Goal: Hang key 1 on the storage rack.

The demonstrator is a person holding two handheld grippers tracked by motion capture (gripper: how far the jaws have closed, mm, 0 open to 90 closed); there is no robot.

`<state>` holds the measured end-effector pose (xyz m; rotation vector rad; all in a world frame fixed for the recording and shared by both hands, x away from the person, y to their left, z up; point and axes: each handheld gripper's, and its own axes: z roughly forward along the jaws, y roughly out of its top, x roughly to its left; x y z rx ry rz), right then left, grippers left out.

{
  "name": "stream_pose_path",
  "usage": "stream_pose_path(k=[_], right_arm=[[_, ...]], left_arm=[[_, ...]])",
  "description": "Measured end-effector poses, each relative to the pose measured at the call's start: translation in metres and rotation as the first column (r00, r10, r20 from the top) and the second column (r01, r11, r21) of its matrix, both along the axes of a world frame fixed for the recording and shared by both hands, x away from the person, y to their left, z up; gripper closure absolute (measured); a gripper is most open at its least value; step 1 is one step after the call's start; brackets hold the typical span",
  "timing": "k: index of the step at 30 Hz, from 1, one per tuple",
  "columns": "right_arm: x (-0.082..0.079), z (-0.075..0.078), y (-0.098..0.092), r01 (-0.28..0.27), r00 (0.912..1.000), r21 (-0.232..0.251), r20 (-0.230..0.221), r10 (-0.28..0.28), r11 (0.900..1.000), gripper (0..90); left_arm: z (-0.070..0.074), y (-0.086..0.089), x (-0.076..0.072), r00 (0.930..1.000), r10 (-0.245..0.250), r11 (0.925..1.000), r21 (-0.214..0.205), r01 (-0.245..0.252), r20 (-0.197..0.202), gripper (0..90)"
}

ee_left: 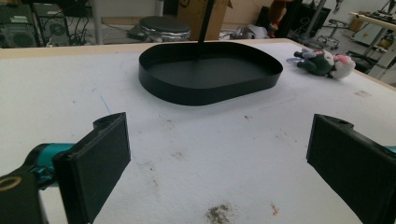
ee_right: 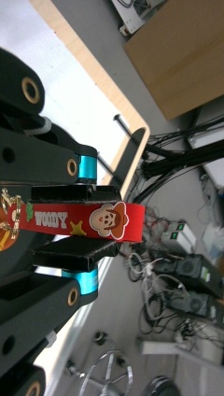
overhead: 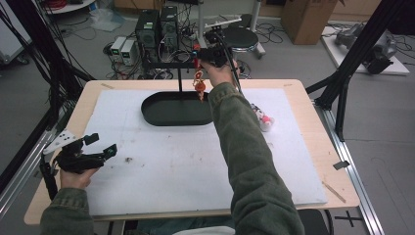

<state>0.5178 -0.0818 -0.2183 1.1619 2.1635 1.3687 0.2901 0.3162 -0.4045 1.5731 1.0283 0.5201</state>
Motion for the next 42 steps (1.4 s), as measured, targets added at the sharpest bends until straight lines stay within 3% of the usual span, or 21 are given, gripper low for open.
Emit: stream_pose_path(k=[10,14,21,34,40,42], right_arm=[[0.019,0.004,0.016,-0.012,0.9998,-0.012,0.014,0.012,0.9999,74.1],[0.025,-0.001,0.018,-0.009,0.9997,0.013,0.024,0.009,0.9999,74.1],[0.028,-0.003,0.019,0.006,0.9985,0.039,0.054,-0.008,0.9992,74.1],[0.031,0.010,0.025,0.023,0.9956,0.022,0.091,-0.025,0.9995,73.8],[0.037,0.002,0.026,0.049,0.9968,0.003,0.063,-0.049,0.9988,72.8],[0.040,-0.002,0.025,0.049,0.9982,0.000,0.035,-0.049,0.9988,64.3]], left_arm=[[-0.001,0.001,0.001,1.0000,-0.003,1.0000,0.001,0.003,-0.003,6.6],[-0.001,0.000,0.003,1.0000,-0.002,1.0000,0.003,0.002,-0.002,6.6],[-0.003,0.000,0.005,0.9999,-0.003,0.9999,0.013,0.003,-0.011,6.6],[-0.004,-0.001,0.006,0.9998,-0.012,0.9997,0.020,0.012,-0.014,6.6],[-0.004,-0.001,0.006,0.9998,-0.012,0.9997,0.021,0.013,-0.015,6.6],[-0.004,-0.001,0.006,0.9998,-0.011,0.9998,0.018,0.011,-0.016,6.6]])
